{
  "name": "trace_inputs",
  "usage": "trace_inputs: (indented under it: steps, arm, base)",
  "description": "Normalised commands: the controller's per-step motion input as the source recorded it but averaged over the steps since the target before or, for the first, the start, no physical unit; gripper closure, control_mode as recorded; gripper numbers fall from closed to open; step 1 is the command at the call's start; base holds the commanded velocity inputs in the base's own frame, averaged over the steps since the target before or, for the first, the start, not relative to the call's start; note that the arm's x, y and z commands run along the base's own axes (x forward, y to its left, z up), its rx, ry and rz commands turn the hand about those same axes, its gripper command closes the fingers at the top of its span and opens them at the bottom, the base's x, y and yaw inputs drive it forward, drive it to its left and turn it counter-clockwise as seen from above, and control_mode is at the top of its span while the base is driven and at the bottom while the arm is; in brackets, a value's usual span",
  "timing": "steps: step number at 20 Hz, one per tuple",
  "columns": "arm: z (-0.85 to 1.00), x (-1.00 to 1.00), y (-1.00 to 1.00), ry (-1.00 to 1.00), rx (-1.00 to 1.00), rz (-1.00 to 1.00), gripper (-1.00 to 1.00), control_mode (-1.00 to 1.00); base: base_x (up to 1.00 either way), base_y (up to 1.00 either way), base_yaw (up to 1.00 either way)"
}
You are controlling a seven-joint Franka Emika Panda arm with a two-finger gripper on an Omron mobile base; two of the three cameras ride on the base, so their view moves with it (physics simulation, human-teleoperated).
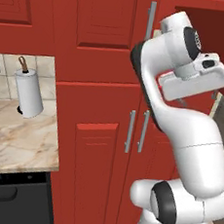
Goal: Retrieve the bowl from the cabinet, then place the raw meat into the bowl to avoid contamination.
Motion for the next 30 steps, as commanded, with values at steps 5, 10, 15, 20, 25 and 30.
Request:
trace_inputs:
  steps: [5,10,15,20,25,30]
  arm:
    - [-0.12,0.28,0.43,-0.41,0.31,0.08,-1.00,-1.00]
    - [0.00,0.41,0.22,-0.48,0.31,0.11,-1.00,-1.00]
    - [0.23,0.25,0.04,-0.37,0.21,0.26,-1.00,-1.00]
    - [0.21,0.31,0.11,-0.23,0.01,0.30,-1.00,-1.00]
    - [0.33,0.22,0.33,-0.15,-0.17,0.25,-1.00,-1.00]
    - [0.28,0.22,0.50,-0.22,-0.21,0.13,-1.00,-1.00]
  base:
    - [0.00,0.00,0.00]
    - [0.00,0.00,0.00]
    - [0.00,0.00,0.00]
    - [0.00,0.00,0.00]
    - [0.00,0.00,0.00]
    - [0.00,0.00,0.00]
